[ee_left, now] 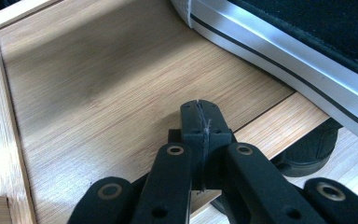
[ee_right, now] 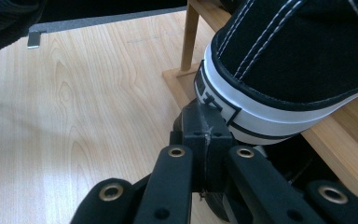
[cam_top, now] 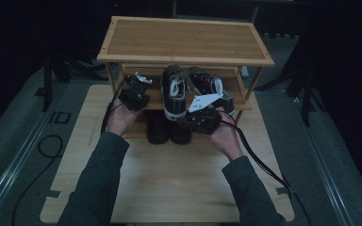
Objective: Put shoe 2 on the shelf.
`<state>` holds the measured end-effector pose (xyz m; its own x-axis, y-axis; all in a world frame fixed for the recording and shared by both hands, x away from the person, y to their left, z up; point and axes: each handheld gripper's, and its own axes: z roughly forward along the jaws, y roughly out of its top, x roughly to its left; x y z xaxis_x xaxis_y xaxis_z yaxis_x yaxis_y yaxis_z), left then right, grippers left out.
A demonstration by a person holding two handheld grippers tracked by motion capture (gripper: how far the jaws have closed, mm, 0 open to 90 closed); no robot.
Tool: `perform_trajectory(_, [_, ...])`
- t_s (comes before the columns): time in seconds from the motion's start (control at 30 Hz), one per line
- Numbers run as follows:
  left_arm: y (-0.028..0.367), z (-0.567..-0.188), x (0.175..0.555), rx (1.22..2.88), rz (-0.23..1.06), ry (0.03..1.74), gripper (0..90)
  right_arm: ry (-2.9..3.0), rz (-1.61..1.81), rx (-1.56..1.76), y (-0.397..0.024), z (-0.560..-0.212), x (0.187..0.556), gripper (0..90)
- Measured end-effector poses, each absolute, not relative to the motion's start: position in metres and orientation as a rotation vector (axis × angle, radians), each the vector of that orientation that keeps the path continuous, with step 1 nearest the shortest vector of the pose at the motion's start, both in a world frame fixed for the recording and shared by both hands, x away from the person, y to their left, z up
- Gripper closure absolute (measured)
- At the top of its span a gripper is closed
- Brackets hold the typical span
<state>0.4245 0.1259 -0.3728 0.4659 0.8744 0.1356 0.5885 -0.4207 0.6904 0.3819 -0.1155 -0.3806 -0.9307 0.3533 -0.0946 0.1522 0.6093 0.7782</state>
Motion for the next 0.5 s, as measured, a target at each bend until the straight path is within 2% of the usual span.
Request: perform_trajectory(0.5, [0.1282,-0.3728,0.4250,2.140,0.638,1.211,90.0,2.561,1.237,0.477,-0.1093,-0.3835,0.3917,90.0])
